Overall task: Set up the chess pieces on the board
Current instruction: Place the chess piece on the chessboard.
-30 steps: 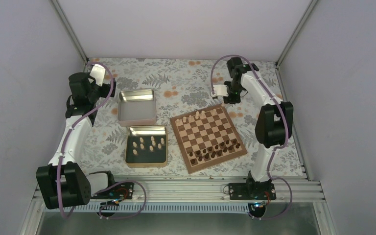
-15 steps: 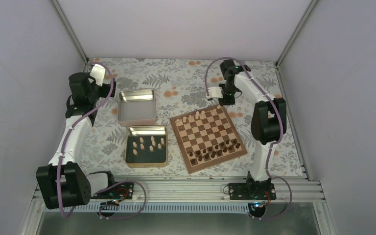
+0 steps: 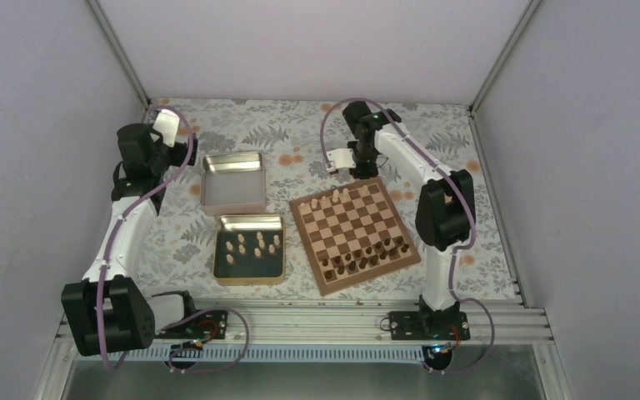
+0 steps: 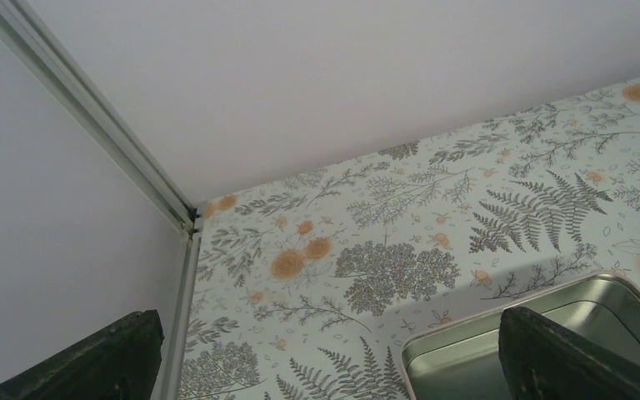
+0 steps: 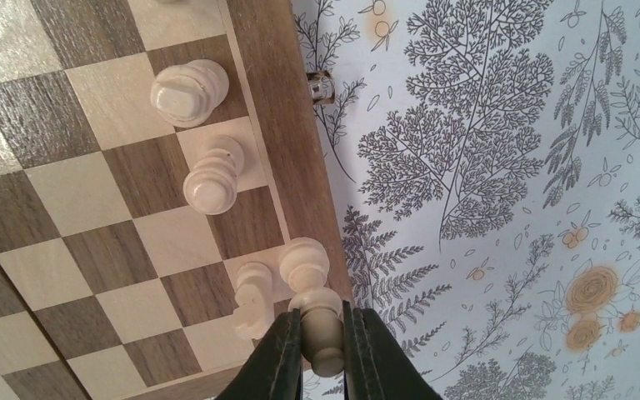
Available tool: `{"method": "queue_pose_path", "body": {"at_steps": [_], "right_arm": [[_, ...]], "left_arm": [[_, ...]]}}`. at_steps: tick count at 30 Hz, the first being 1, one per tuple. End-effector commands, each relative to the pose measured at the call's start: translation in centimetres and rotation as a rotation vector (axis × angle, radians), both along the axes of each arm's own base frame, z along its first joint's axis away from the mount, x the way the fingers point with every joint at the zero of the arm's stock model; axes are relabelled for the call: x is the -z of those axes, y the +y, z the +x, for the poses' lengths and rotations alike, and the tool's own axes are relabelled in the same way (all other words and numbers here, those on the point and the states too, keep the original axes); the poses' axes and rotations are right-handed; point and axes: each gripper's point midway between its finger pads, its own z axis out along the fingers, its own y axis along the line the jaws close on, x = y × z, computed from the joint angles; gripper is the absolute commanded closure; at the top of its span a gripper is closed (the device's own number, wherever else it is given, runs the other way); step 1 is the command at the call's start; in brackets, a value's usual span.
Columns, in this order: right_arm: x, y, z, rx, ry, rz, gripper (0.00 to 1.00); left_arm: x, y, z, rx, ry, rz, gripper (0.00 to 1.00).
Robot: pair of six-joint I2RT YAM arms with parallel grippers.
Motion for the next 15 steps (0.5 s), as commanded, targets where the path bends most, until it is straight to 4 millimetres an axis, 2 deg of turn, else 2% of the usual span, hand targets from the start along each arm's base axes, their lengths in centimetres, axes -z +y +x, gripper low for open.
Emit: {"method": "queue_pose_path", "body": {"at_steps": [1, 15], "right_arm": [[0.6, -0.4, -0.3, 0.035, 0.012, -0.058, 0.93], [3.1, -0.1, -2.0, 0.041, 0.089, -0.075, 0.93]], "left_arm": [[-0.7, 0.0, 0.1, 0.011, -0.019, 0.001, 0.0], [-0.6, -0.1, 0.1, 0.014, -0.016, -0.002, 0.0]]}}
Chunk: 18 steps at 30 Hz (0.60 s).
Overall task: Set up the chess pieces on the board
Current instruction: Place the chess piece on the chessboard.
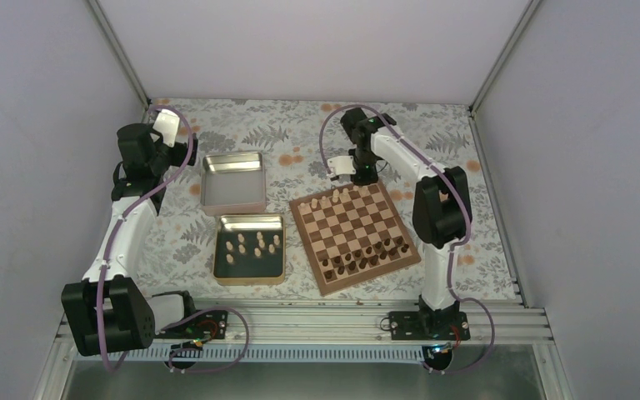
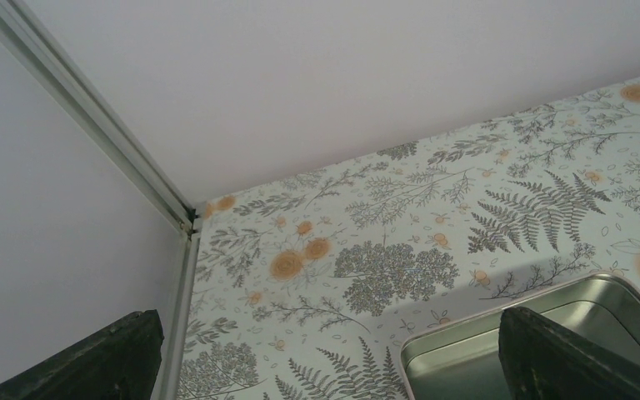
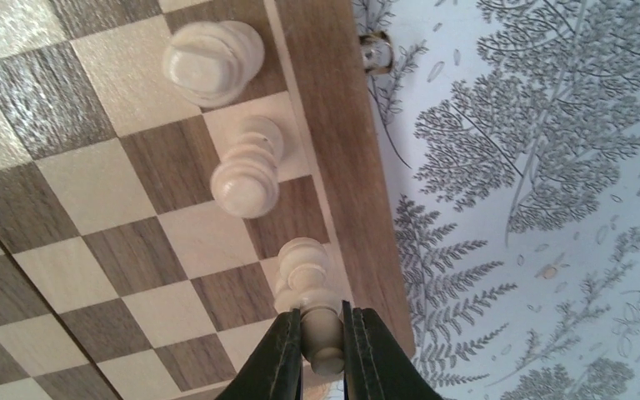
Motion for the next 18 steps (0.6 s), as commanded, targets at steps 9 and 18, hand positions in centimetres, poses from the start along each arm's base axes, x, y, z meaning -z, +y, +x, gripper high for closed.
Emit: {"method": "queue_pose_path", "body": {"at_steps": [9, 18], "right_arm": [[2.0, 1.0, -1.0, 0.004, 0.035, -0.009, 0.92], [2.5, 0.7, -1.2, 0.011, 0.041, -0.024, 0.92]], "left_arm": [[-0.7, 0.0, 0.1, 0.007, -0.017, 0.0, 0.0], [-0.6, 0.0, 0.1, 0.007, -0.015, 0.001, 0.0]]}}
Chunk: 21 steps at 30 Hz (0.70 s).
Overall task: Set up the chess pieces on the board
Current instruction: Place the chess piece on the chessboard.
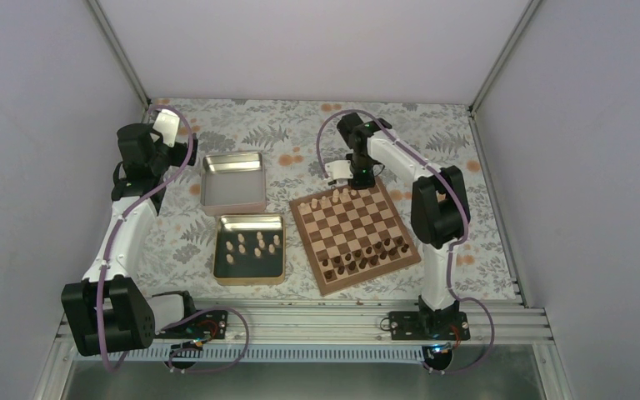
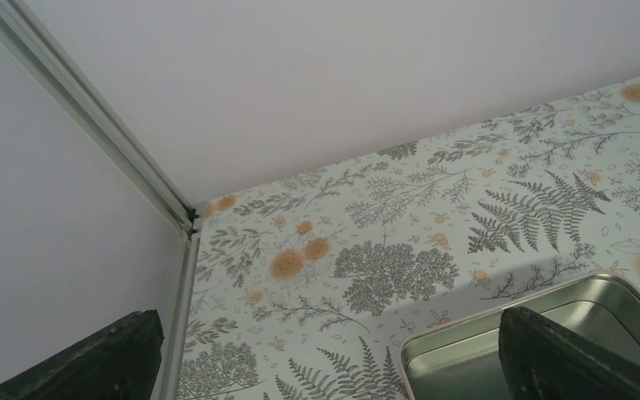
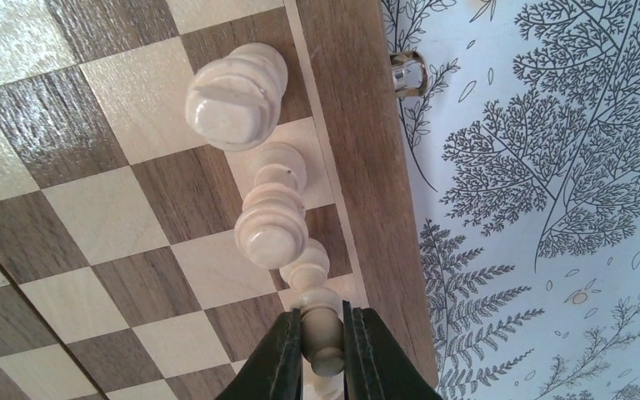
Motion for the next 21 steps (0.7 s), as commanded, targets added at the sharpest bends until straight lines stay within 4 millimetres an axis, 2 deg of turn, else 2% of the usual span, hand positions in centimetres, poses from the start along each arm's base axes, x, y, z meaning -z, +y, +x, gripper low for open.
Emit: {"method": "queue_pose_path", "body": {"at_steps": [1, 21], "right_arm": [[1.16, -0.06, -0.44, 0.012, 0.026, -0.021, 0.92], [1.82, -0.08, -0.19, 0.017, 0.028, -0.032, 0.91]], "left_arm": [[-0.67, 0.03, 0.15, 0.008, -0.016, 0.0, 0.0], [-0.76, 0.08, 0.11, 0.004, -0.019, 0.002, 0.0]]}}
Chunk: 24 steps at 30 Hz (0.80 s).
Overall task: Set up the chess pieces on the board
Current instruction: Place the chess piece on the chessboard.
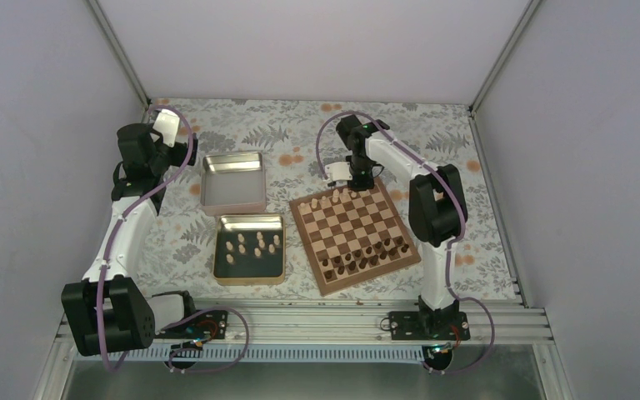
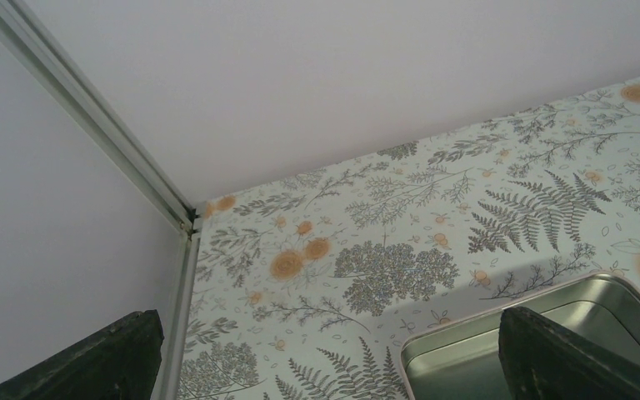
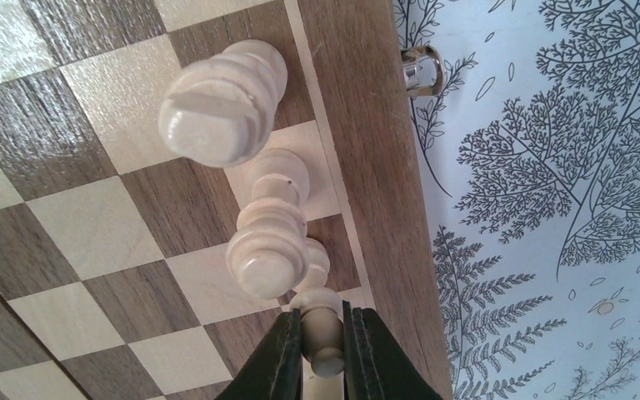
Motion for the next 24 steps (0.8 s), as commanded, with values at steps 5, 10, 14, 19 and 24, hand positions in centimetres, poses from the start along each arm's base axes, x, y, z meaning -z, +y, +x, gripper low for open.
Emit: {"method": "queue_pose_path", "body": {"at_steps": [5, 10, 14, 19, 24], "right_arm": [[0.5, 0.0, 0.1, -0.001, -0.005, -0.021, 0.86], [-0.1, 0.2, 0.4, -0.001, -0.025, -0.009, 0.83], [-0.4, 0.3, 0.5, 0.002, -0.024, -0.003, 0.82], [-0.9, 0.6, 0.4, 0.0, -0.019, 0.012, 0.81], [-1.5, 0.6, 0.3, 0.0, -0.018, 0.013, 0.8]], "left_arm": [[-0.8, 0.1, 0.1, 0.003, -0.021, 0.002, 0.0], [-0.8, 0.1, 0.1, 0.003, -0.022, 0.002, 0.0], [-0.9, 0.1, 0.0, 0.002, -0.025, 0.003, 0.0], [-0.9, 0.1, 0.0, 0.001, -0.024, 0.003, 0.0], [-1.0, 0.1, 0.0, 0.003, -0.027, 0.003, 0.0]]}}
